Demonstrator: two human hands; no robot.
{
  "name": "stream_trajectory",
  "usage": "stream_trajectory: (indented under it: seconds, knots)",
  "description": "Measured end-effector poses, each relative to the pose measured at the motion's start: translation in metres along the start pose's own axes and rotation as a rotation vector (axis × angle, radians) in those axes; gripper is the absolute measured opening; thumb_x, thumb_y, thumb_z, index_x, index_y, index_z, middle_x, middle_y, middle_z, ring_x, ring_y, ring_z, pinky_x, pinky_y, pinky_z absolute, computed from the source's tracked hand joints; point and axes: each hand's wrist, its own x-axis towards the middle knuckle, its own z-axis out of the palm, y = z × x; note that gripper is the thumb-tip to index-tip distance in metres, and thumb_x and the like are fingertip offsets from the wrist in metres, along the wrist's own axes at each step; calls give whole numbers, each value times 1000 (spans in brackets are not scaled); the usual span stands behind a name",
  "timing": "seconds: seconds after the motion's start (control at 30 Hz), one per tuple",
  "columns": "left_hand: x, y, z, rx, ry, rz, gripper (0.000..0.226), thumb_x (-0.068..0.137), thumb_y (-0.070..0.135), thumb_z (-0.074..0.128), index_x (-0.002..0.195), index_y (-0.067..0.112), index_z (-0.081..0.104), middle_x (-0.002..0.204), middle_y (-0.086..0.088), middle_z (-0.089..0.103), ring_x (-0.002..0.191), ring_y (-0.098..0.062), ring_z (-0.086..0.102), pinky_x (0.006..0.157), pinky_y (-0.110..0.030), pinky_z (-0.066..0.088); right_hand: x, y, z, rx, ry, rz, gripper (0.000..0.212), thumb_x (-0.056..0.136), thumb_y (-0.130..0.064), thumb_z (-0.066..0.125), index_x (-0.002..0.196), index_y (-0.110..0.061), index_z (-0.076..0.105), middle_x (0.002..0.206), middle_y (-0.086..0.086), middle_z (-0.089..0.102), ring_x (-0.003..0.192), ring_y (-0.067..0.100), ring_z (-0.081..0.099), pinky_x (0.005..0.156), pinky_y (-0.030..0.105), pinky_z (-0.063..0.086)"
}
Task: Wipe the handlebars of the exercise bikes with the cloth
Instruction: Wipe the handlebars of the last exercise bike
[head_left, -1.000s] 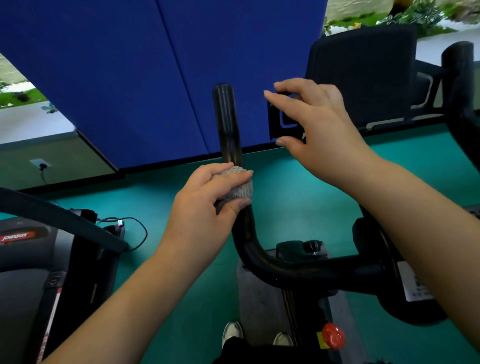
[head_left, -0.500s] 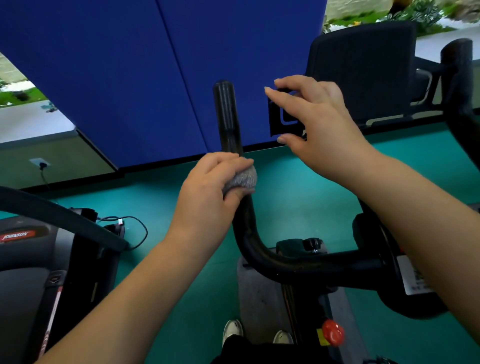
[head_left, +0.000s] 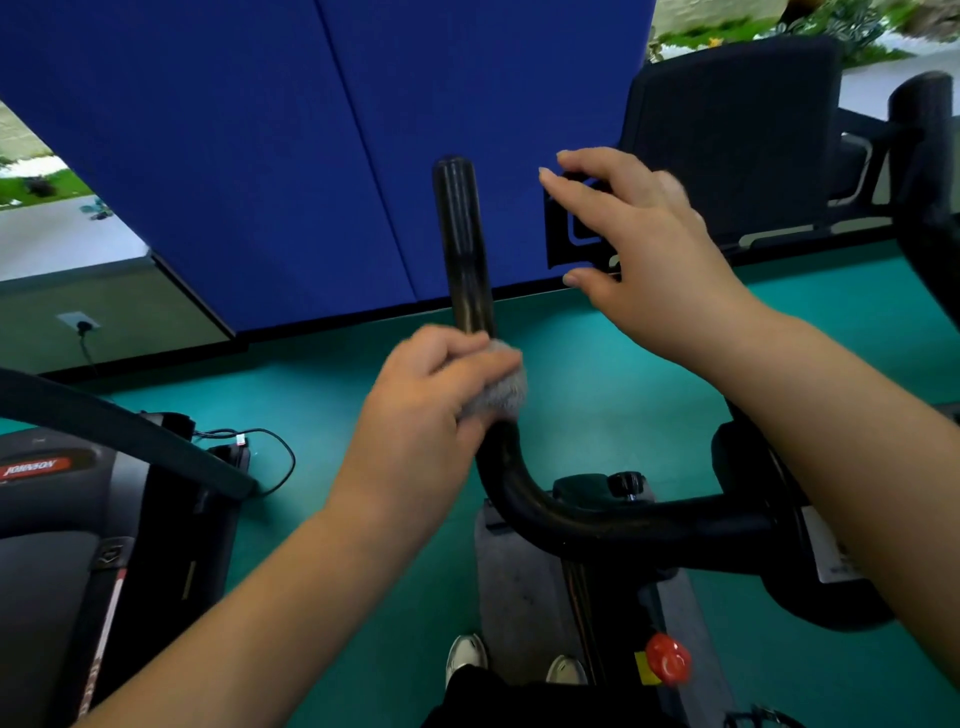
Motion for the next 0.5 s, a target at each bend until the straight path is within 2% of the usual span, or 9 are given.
stream_trajectory:
  seconds: [0.13, 0.2, 0.27, 0.33, 0.43, 0.5]
  knots:
    - [-1, 0, -4, -12, -42, 41, 42, 73, 4, 70, 114, 13, 69, 110, -1, 63, 110, -19, 58, 95, -31, 44, 1, -2, -1, 4, -25, 17, 73, 85, -16, 69, 145, -36, 33, 149, -17, 27, 123, 19, 35, 103, 42, 33]
    - [23, -4, -2, -31, -36, -53, 48, 75, 5, 72, 121, 17, 64, 114, 2, 62, 109, -15, 55, 96, -27, 41, 1, -2, -3, 27, -30, 17, 73, 84, -15, 69, 145, -35, 34, 148, -17, 28, 123, 19, 34, 106, 47, 34]
    - [43, -8, -2, -54, 4, -134, 48, 76, 10, 74, 121, 20, 60, 112, 7, 60, 105, -11, 53, 91, -19, 38, 1, -1, -4, 33, -36, 19, 73, 84, -14, 69, 145, -35, 34, 148, -16, 28, 124, 20, 34, 106, 49, 34]
    - [40, -8, -2, -31, 13, -89, 41, 75, 8, 74, 114, 16, 64, 110, 5, 62, 105, -15, 56, 93, -21, 39, 1, -1, -4, 36, -41, 23, 73, 84, -14, 69, 145, -35, 34, 148, -17, 28, 125, 20, 33, 106, 50, 34]
    - [1, -3, -3, -35, 15, 7, 43, 70, 1, 76, 110, 11, 70, 114, -1, 66, 108, -19, 60, 96, -32, 45, 1, -2, -3, 35, -32, 22, 73, 84, -14, 69, 145, -35, 34, 148, -16, 28, 124, 20, 34, 105, 51, 35]
    - [-18, -1, -5, -54, 12, 66, 44, 67, -2, 78, 109, 11, 72, 113, -1, 67, 105, -18, 62, 94, -30, 46, 0, -2, -2, 37, -26, 21, 73, 83, -14, 70, 144, -35, 35, 148, -16, 29, 123, 20, 35, 105, 51, 35]
